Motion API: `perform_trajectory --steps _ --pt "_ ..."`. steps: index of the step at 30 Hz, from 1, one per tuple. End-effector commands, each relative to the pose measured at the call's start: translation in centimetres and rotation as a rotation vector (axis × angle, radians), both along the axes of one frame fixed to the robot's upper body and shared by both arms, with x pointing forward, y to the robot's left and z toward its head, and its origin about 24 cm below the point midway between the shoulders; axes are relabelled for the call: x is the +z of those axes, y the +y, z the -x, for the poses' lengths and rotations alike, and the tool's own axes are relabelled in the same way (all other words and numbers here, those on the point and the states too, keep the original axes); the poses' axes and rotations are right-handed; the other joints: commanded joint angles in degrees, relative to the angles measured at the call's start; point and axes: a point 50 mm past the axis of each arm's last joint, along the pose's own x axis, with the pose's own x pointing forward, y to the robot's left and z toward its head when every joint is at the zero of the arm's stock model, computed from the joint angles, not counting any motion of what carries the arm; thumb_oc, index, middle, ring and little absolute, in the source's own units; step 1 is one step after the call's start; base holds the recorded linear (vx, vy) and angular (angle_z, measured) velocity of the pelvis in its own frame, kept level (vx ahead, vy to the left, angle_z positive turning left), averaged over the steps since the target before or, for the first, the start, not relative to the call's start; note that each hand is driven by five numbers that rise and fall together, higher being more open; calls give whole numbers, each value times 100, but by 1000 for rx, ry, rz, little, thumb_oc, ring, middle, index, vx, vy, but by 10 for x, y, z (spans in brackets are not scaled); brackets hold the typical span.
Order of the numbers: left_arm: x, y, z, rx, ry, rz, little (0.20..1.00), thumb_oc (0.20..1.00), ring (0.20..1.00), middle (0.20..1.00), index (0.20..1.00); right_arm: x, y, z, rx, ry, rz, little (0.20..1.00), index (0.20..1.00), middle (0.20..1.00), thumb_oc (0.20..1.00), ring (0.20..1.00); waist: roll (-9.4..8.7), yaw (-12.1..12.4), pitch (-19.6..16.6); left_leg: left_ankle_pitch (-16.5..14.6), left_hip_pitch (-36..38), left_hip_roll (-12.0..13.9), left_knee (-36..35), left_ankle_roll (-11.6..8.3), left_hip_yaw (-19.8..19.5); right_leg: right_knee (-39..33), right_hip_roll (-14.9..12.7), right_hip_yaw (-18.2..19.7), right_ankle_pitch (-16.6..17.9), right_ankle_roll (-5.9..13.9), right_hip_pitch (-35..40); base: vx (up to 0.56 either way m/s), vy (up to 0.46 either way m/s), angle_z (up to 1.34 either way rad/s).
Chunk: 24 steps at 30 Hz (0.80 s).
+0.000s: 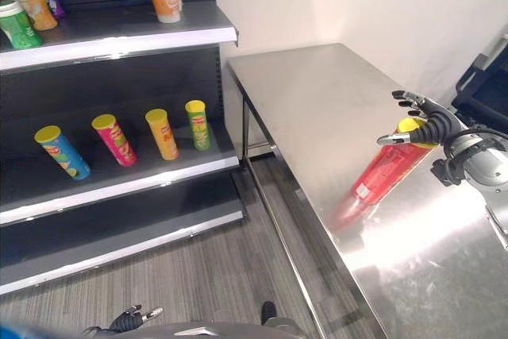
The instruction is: Put the goods on the table back onto the shelves and tidy them up.
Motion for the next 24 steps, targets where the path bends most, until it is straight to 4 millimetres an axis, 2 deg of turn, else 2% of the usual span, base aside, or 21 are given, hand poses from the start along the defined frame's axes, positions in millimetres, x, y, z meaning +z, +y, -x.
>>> perform_trajectory --steps 1,8,24 --pt "6 9 -19 -51 -40 -37 1000 1000 1000 1000 1000 23 -7 -4 -17 -17 68 1000 1000 1000 1000 1000 -189 177 154 -220 -135 219 172 -381 384 249 -234 38 -1081 235 345 2 -11 4" --pt "5 9 -16 -45 -29 -40 1000 1000 1000 1000 1000 24 -10 2 -25 -21 93 1000 1000 1000 1000 1000 -207 146 175 -218 -145 236 171 -384 385 252 -230 23 -1082 240 331 0 0 0" --pt "7 10 -24 -50 -58 -46 1000 1000 1000 1000 1000 32 -6 10 3 -51 156 1000 1000 1000 1000 1000 -228 44 173 -264 -103 258 172 -364 517 254 -239 130 -1060 262 291 0 0 0"
